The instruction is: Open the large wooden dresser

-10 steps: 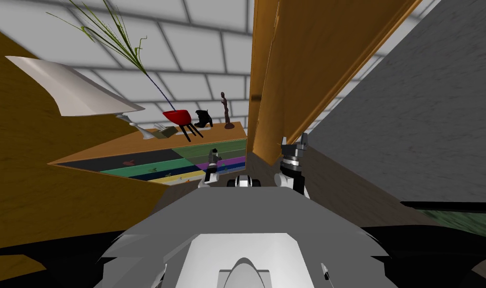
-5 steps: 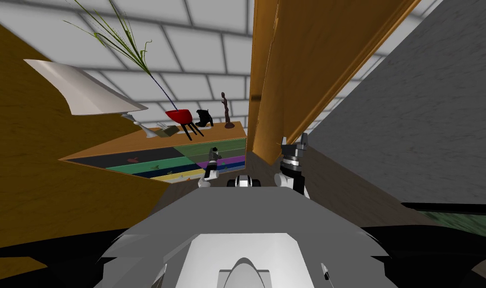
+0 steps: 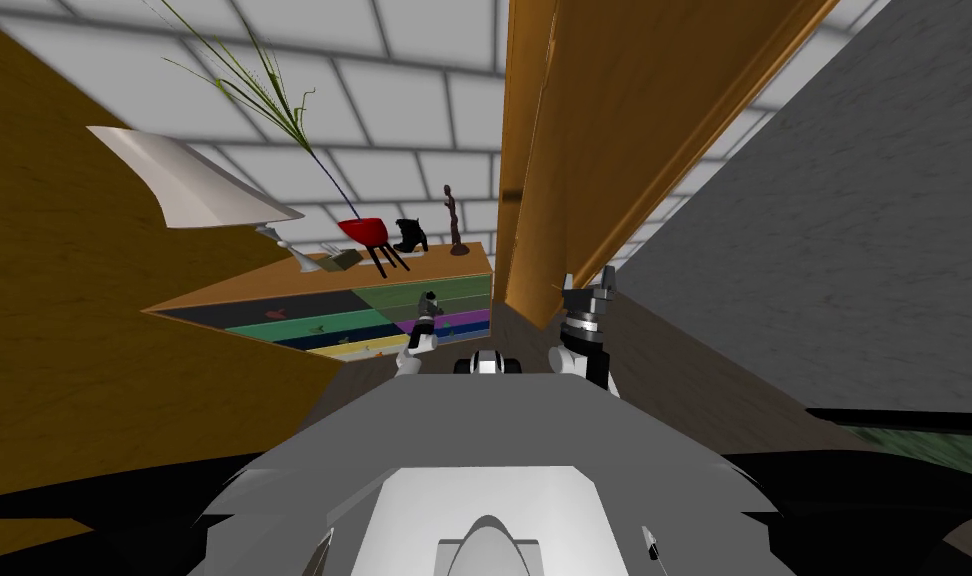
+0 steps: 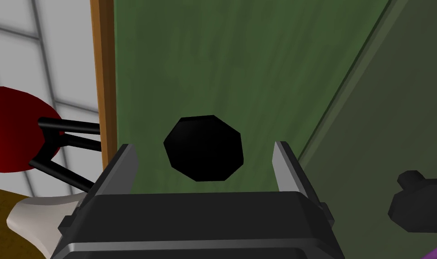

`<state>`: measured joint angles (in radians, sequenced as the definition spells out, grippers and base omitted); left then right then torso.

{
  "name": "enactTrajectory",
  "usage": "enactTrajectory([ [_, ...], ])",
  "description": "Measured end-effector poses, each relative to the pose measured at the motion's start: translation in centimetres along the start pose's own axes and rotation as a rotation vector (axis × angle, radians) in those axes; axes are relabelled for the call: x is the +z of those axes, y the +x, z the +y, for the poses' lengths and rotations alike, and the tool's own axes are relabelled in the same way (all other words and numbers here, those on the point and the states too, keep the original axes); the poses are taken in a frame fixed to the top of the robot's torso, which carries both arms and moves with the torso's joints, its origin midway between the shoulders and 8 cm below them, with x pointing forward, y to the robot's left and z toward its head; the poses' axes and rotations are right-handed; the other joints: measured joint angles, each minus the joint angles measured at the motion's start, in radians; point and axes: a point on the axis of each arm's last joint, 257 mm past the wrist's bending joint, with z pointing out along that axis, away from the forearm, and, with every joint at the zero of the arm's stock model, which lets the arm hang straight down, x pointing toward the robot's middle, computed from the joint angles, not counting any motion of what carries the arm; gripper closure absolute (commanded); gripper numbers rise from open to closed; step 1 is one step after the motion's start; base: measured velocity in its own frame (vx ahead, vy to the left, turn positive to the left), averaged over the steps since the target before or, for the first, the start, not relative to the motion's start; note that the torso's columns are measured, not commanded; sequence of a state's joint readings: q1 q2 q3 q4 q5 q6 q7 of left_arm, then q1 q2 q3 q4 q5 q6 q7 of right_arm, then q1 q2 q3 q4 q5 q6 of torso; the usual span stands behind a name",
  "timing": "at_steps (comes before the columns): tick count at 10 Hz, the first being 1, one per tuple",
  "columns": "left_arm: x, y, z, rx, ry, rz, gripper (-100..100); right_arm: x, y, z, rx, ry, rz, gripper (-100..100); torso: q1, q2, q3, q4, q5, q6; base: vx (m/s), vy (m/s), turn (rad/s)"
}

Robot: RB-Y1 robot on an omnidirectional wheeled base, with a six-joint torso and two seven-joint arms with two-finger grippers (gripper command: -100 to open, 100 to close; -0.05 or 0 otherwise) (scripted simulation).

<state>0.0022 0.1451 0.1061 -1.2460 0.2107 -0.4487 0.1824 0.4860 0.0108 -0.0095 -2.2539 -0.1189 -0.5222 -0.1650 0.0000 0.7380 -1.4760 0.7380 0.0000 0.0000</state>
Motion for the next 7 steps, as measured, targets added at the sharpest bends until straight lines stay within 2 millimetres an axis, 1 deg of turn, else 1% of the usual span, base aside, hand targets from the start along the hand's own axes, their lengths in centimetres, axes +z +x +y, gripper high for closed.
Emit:
enactTrajectory([
  [7, 2.7, 0.5, -0.1, -0.014, -0.070, -0.009, -100, 0.0, 0.0, 0.0, 0.000, 0.000, 0.000, 0, 0.001, 0.000, 0.000, 0.000, 0.000, 0.000, -0.035, -0.024, 0.023],
])
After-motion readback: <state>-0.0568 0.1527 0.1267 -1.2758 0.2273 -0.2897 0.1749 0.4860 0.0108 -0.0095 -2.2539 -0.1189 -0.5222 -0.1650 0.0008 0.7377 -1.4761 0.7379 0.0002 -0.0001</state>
